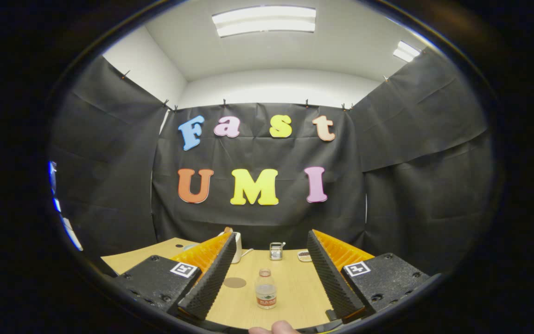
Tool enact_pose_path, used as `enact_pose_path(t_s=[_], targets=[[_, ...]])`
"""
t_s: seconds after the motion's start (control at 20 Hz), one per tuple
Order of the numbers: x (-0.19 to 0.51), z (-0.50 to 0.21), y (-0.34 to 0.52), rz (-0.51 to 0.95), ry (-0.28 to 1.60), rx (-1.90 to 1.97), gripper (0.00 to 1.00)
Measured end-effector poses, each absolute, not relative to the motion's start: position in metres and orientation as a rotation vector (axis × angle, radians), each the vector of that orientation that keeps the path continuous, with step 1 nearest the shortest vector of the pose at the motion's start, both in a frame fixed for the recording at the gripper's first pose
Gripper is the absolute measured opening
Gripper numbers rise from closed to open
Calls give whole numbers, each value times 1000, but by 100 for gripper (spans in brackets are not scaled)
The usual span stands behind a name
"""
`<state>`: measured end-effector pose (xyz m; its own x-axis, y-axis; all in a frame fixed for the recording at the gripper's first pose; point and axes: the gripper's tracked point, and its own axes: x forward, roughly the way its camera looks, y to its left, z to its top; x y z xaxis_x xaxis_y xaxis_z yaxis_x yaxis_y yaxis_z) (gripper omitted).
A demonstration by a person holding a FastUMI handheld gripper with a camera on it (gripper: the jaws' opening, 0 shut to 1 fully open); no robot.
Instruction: Take the bottle from table, then pour the juice into the cup, finally place the bottle on the coaster
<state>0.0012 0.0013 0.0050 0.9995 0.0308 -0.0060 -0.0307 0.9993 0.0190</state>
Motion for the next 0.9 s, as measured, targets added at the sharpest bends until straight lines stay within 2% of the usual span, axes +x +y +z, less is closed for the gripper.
enact_pose_path(t_s=[0.6,0.9], targets=[[10,-16,11,54,21,3,99],[31,-54,16,75,55,43,99]])
